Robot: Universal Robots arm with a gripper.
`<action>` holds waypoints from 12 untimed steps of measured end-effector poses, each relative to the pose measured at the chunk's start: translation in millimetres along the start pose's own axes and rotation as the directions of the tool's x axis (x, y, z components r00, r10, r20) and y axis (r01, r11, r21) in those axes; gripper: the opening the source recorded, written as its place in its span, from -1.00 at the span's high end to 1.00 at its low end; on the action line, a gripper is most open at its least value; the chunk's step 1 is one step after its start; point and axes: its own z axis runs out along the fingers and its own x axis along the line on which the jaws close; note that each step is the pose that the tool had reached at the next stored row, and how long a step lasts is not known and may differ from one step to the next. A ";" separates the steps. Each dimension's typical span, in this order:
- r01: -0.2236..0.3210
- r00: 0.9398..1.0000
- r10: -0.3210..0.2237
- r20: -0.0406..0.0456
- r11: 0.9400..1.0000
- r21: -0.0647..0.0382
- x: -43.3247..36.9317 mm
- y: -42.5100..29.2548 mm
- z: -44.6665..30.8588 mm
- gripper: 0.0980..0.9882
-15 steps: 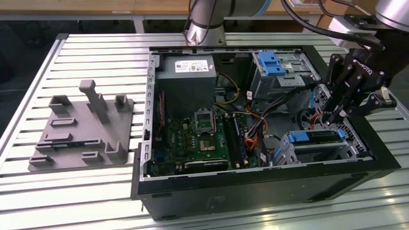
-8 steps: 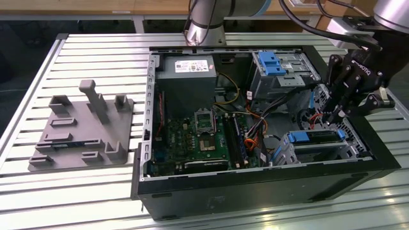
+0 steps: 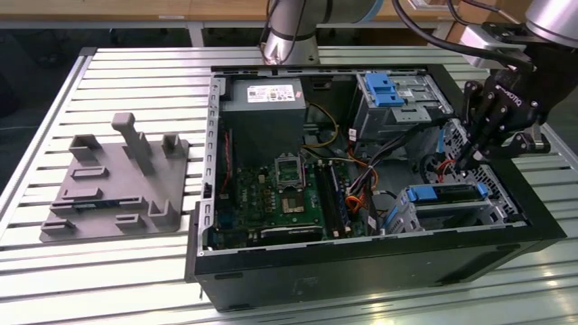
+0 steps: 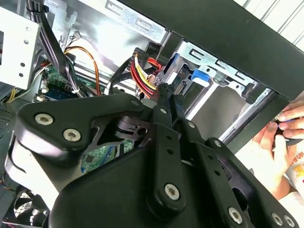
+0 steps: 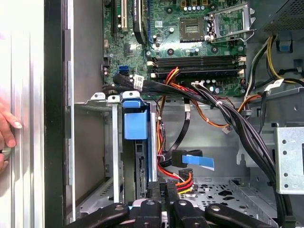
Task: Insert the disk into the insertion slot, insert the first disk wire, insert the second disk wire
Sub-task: 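Insert the first disk wire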
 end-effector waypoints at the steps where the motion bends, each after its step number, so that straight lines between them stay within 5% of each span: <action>1: -0.001 1.000 0.001 0.000 1.000 0.000 0.0 0.0 0.1 0.84; 7: -0.003 1.000 0.003 -0.012 1.000 0.000 -1.3 0.0 0.0 0.84; 10: -0.005 0.999 0.005 -0.046 1.000 0.002 -3.7 0.1 -0.1 0.84; 12: -0.005 0.998 0.005 -0.061 1.000 0.003 -7.2 0.3 -0.2 0.84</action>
